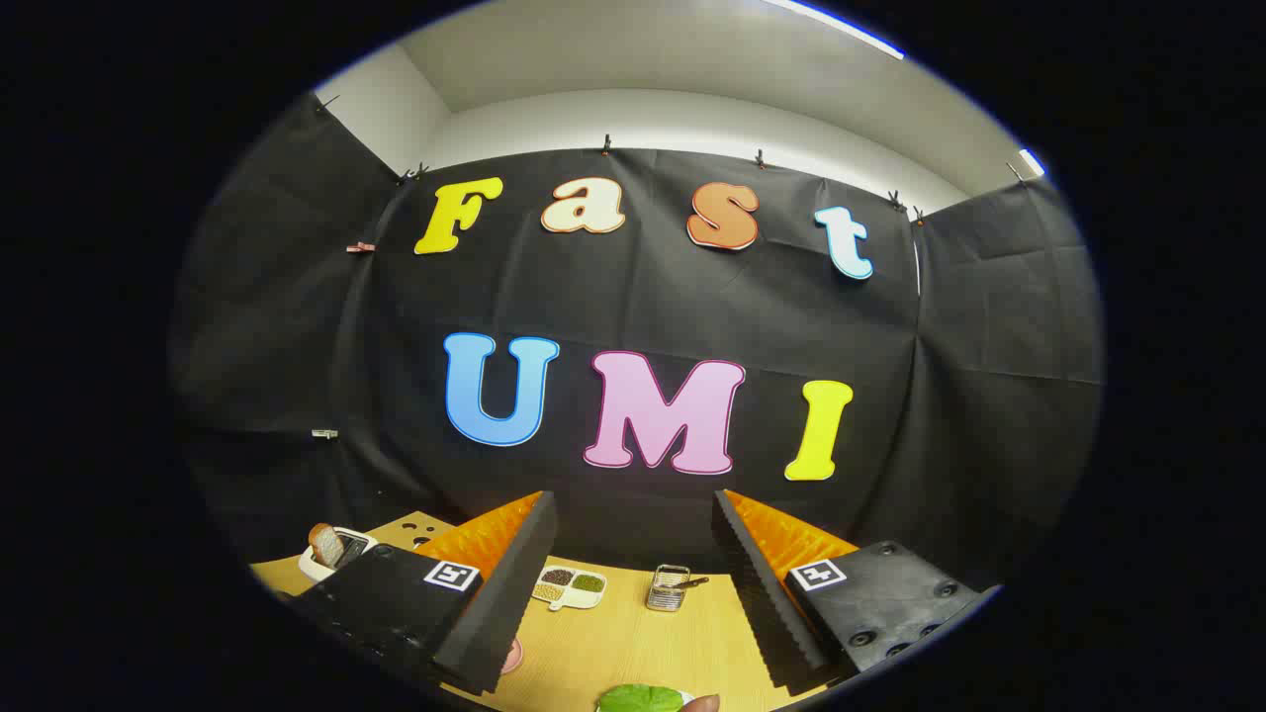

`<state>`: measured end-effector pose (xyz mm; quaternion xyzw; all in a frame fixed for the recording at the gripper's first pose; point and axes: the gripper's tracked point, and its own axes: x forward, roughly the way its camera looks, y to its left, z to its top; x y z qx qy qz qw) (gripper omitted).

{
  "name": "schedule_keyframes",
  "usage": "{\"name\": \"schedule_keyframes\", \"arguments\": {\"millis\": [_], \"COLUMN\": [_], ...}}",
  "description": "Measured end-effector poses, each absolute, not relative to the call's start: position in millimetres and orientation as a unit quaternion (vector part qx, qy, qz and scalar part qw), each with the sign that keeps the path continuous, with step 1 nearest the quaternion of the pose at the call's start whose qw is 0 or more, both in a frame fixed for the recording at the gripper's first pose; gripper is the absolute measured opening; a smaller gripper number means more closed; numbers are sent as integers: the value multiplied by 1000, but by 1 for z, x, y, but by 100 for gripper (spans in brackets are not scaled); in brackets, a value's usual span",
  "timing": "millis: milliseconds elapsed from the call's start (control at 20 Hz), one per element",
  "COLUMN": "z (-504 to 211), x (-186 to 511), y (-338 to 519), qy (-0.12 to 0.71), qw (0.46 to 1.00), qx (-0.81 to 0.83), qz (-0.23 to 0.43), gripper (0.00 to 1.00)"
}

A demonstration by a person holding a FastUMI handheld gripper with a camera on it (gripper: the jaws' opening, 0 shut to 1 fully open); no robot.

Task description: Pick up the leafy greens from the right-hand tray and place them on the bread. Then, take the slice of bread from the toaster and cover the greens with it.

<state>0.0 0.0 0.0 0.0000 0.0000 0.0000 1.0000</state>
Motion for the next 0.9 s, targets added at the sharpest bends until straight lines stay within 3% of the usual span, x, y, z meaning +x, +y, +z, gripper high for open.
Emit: {"name": "schedule_keyframes", "arguments": {"millis": [450, 900], "z": [-24, -32], "x": [3, 2], "y": [-12, -11], "qy": [48, 59], "qw": [998, 998], "qx": [-14, -8], "qz": [-38, -12], "gripper": [98, 98]}}
